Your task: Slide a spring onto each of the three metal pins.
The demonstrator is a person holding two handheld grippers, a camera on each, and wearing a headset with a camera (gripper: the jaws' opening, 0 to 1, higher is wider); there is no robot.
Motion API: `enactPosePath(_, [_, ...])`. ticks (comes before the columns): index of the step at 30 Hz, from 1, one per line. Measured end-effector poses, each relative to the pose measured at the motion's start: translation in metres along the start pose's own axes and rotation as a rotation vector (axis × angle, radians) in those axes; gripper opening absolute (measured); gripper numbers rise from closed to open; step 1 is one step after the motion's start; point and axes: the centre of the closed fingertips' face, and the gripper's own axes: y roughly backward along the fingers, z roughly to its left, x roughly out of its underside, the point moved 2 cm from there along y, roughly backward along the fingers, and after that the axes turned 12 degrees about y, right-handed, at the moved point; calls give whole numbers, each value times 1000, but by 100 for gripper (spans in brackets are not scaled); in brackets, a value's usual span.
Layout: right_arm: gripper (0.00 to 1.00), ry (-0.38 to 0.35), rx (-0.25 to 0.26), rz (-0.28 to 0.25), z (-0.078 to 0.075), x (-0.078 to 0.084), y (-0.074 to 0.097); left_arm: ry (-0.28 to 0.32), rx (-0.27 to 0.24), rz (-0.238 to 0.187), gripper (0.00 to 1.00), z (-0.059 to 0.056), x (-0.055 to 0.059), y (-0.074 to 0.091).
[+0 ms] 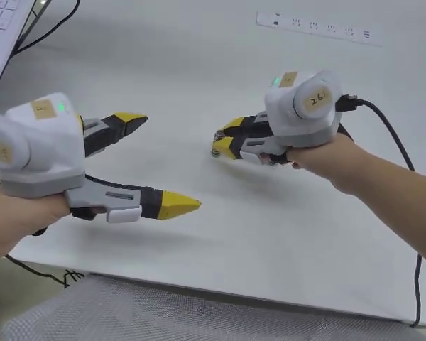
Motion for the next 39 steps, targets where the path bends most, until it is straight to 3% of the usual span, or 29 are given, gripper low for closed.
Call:
enactPosePath(6, [17,-7,11,-15,-5,-4,2,-5,0,-2,96,-2,-4,-2])
enactPosePath(15, [26,-1,19,-60,1,-14,17,-16,13,-2,96,-7,-12,-11])
enactPosePath(20, [34,-22,44,-96,5,-14,33,-27,21,4,96,-9,-18,-14])
enactPosePath(28, [49,-43,129,-147,2,-14,63,-38,31,13,96,-14,-22,-18])
enactPosePath(30, [52,-73,124,-183,2,-16,69,-38,34,17,96,-16,-22,-20])
enactPosePath(35, [56,-72,145,-176,3,-9,82,-40,40,22,97,-21,-25,-23])
enactPosePath(39, [61,-97,160,-208,5,-5,96,-44,43,16,97,-23,-30,-23])
